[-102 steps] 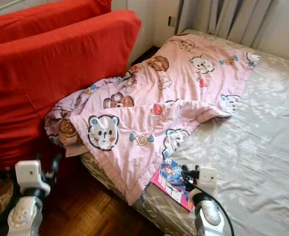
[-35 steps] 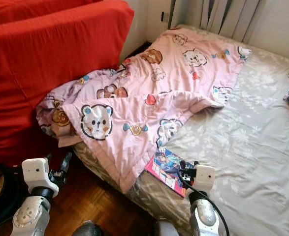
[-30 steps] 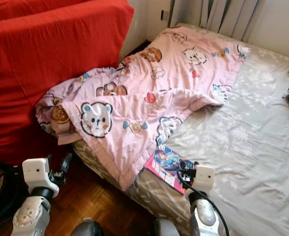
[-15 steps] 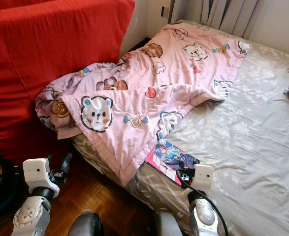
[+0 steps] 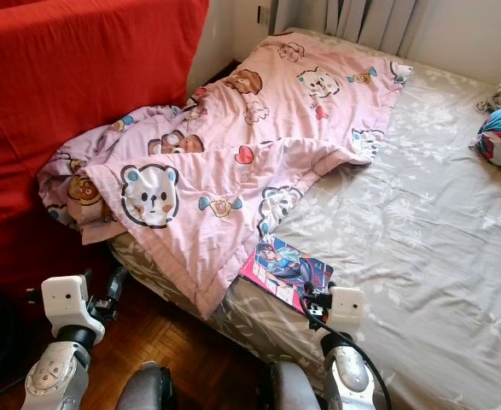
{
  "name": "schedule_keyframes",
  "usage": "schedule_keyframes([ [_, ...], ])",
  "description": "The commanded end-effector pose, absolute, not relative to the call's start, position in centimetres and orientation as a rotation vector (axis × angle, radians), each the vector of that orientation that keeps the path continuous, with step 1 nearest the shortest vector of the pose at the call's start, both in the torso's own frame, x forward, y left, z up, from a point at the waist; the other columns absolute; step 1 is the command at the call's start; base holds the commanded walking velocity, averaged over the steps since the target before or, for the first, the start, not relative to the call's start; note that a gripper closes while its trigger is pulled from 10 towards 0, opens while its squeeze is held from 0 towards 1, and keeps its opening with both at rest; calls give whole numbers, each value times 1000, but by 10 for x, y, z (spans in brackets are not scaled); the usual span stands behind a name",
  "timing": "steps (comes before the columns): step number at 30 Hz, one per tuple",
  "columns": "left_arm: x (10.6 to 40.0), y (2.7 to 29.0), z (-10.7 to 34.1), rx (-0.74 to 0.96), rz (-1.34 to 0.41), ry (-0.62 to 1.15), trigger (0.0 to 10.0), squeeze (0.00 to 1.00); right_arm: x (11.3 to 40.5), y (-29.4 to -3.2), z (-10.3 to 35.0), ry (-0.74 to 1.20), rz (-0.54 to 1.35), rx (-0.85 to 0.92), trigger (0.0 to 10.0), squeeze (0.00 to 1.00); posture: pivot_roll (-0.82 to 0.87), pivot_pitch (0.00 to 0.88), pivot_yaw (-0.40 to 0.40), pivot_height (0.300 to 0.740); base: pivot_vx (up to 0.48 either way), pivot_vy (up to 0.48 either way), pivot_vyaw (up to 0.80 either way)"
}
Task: Clean up the room
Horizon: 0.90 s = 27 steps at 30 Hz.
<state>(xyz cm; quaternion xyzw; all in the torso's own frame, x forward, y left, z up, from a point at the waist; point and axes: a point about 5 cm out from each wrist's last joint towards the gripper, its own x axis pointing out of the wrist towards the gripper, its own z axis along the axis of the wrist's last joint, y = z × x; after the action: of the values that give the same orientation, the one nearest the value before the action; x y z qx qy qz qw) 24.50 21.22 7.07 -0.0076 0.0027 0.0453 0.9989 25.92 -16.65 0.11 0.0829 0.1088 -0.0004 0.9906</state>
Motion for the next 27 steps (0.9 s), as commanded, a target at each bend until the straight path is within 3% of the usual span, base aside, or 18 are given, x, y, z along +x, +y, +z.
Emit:
schedule_keyframes([
  [1,242,212,70,-23,95,13,10000,0,257,-166,-1,224,-6,177,10000,0,-6,202,-45,653,0,0,0],
  [27,242,210,70,-28,83,13,10000,0,258,-163,-1,227,4,180,10000,0,-4,204,-41,640,0,0,0],
])
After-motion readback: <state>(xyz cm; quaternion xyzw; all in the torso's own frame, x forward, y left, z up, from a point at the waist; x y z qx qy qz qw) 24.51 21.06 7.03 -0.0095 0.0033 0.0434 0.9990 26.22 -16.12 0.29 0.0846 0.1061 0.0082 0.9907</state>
